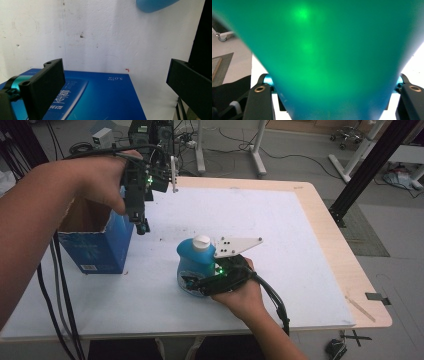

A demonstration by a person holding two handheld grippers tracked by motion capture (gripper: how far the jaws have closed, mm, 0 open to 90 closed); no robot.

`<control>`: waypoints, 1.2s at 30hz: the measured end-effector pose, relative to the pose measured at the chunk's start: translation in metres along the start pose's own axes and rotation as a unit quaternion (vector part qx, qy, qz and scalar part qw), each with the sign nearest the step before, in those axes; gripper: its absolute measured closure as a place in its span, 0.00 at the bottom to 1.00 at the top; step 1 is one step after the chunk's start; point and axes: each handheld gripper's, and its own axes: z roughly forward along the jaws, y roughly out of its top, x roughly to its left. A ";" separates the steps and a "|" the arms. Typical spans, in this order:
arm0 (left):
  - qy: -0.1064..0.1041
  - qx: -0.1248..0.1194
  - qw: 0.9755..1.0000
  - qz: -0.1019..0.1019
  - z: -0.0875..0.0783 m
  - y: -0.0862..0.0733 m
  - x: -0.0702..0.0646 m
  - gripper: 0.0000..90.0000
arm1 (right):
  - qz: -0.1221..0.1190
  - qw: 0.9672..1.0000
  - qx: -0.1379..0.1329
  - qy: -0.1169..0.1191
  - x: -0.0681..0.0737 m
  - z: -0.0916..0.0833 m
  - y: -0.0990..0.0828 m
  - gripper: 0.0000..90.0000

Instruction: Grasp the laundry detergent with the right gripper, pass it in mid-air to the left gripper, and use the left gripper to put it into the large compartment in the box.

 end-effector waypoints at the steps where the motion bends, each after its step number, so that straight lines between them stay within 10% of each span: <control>1: 0.000 0.000 1.000 0.000 0.000 0.000 0.000 0.02 | -0.001 1.000 -0.001 0.000 0.000 0.000 0.000 0.37; 36: -0.002 0.003 1.000 -0.002 0.002 -0.001 0.001 0.02 | -0.034 0.998 -0.026 -0.035 0.006 -0.001 -0.003 0.52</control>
